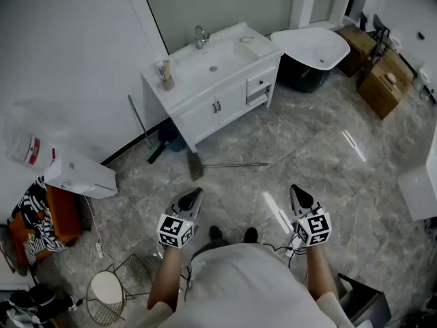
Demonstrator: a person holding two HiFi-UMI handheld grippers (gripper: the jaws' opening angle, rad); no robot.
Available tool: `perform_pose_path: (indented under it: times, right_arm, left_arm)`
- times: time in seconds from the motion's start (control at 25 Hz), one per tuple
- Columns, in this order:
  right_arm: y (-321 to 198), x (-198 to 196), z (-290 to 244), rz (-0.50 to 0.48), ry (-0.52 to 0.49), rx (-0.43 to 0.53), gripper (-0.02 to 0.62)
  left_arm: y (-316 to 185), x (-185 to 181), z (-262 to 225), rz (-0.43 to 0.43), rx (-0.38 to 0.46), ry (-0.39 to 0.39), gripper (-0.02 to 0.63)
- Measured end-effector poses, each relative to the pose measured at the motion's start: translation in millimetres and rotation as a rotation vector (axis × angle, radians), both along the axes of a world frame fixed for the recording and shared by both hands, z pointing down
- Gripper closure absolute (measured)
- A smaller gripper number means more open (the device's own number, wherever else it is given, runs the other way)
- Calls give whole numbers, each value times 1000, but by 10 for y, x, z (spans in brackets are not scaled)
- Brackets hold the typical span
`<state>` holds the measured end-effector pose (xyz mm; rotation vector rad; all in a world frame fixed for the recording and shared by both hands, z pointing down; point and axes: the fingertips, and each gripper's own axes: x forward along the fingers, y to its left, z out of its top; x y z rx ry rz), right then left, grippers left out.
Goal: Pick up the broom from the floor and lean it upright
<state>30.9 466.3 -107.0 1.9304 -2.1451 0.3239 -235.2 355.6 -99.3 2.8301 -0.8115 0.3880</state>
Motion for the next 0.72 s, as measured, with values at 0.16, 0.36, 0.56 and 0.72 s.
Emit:
perform_pose_path:
  times: [0.16,0.36,0.56,0.72]
  right_arm:
    - [31,43,19,-2,1,-1,595]
    - [67,89,-1,-15,4,8,595]
    - [111,147,-22,-20,-18,23,595]
    - [160,246,21,-29,-42,23,595]
  left_arm:
    - [44,51,24,1,-2,-4,592]
    - [120,129,54,3,-9,-11,592]
    - [206,198,83,1,-13,-22,592]
    - [258,262,116,-15,-19,-30,592]
